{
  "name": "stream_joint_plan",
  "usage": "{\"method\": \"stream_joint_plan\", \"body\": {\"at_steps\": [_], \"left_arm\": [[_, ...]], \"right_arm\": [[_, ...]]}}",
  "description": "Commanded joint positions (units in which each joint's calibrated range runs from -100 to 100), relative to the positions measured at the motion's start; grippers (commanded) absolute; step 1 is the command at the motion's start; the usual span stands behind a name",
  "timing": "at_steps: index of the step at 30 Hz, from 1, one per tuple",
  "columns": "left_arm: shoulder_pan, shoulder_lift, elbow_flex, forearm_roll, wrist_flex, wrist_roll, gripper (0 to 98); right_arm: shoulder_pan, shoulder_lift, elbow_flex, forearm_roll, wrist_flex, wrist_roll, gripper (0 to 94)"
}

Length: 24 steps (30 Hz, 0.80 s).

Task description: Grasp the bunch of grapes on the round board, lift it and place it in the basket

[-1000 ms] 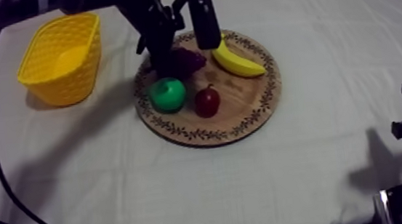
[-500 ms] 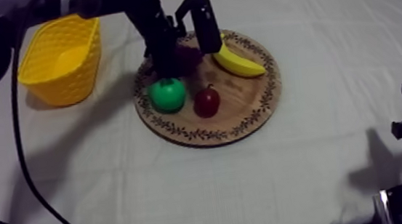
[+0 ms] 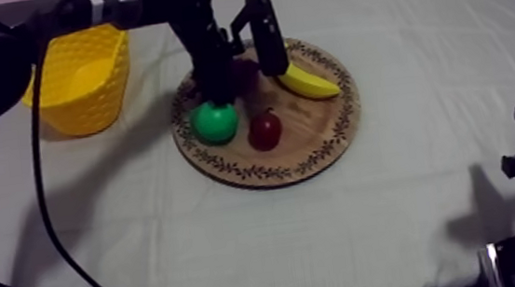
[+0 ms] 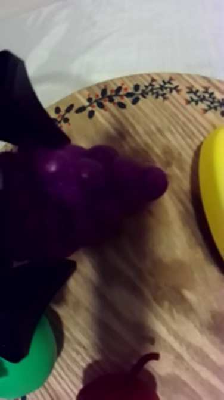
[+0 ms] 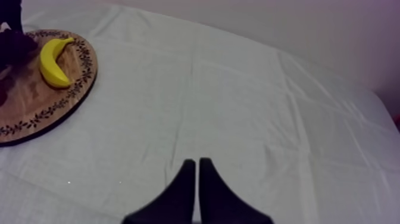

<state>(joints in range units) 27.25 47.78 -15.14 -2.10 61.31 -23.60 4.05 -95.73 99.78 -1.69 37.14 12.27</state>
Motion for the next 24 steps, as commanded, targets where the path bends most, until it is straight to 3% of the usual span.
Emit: {"method": "stream_joint_plan", "body": {"at_steps": [1, 13, 24], "left_arm": [[0.0, 0.0, 0.0, 0.03, 0.0, 0.0, 65.0], [0.3, -1.2, 0.5, -0.05, -0.7, 0.7, 43.5], [0.0, -8.0, 6.5, -1.29, -3.5, 3.0, 40.4]], "right_arm": [[0.0, 0.0, 0.0, 0.0, 0.0, 0.0, 0.5], [0.0, 0.0, 0.0, 0.0, 0.0, 0.0, 0.5], [0.0, 0.0, 0.0, 0.0, 0.0, 0.0, 0.5]]}}
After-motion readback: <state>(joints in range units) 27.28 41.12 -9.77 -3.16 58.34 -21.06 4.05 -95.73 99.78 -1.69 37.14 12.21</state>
